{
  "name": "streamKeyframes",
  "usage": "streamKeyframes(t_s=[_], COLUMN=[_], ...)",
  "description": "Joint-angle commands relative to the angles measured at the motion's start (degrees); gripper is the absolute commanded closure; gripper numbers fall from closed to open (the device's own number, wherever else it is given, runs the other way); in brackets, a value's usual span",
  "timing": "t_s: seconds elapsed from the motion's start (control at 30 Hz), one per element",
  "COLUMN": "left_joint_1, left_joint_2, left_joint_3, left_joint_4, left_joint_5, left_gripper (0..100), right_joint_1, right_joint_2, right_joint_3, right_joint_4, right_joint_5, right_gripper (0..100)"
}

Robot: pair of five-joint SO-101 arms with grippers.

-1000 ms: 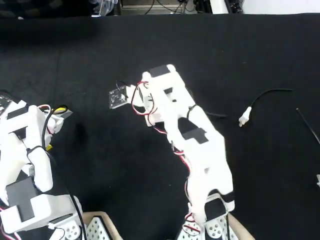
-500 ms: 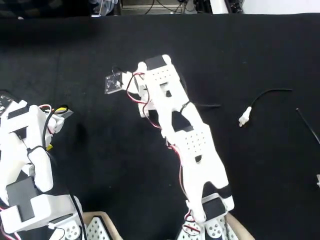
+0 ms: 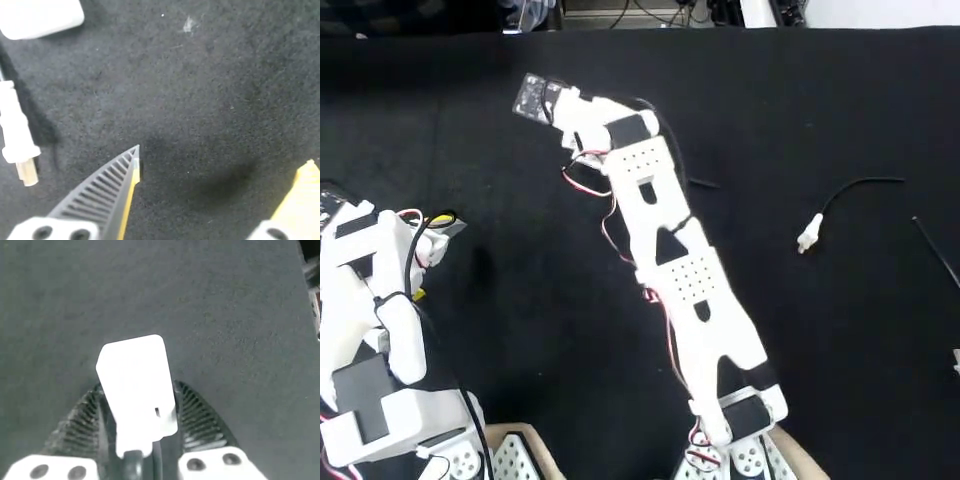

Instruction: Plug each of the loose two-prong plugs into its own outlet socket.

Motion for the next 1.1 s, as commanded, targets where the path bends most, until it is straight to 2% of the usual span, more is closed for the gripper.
streamKeyframes(t_s=[0.0, 0.1, 0.3, 0.47, 0.7, 0.9, 1.07], left_joint_1=[0.7, 0.7, 0.7, 0.7, 0.7, 0.7, 0.7], left_joint_2=[-2.3, -2.3, -2.3, -2.3, -2.3, -2.3, -2.3], left_joint_3=[-0.3, -0.3, -0.3, -0.3, -0.3, -0.3, -0.3], left_joint_4=[-0.8, -0.9, -0.7, -0.8, -0.9, -1.0, -1.0], left_joint_5=[-0.3, -0.3, -0.4, -0.4, -0.4, -0.4, -0.4], left_gripper=[55, 55, 55, 55, 55, 55, 55], right_joint_1=[-1.3, -2.0, -2.5, -3.7, -7.2, -6.9, 1.5], right_joint_2=[3.4, 6.5, 8.9, 4.0, -9.7, -22.5, -31.3], right_joint_3=[-7.6, -8.7, -9.2, -9.5, -9.4, -8.9, -8.7], right_joint_4=[-4.4, -5.5, -6.4, -0.4, 15.4, 30.1, 29.8], right_joint_5=[-7.6, -10.1, -10.5, -10.5, -10.5, -10.6, -15.2], right_gripper=[96.4, 85.8, 65.3, 55.1, 53.8, 53.8, 53.8])
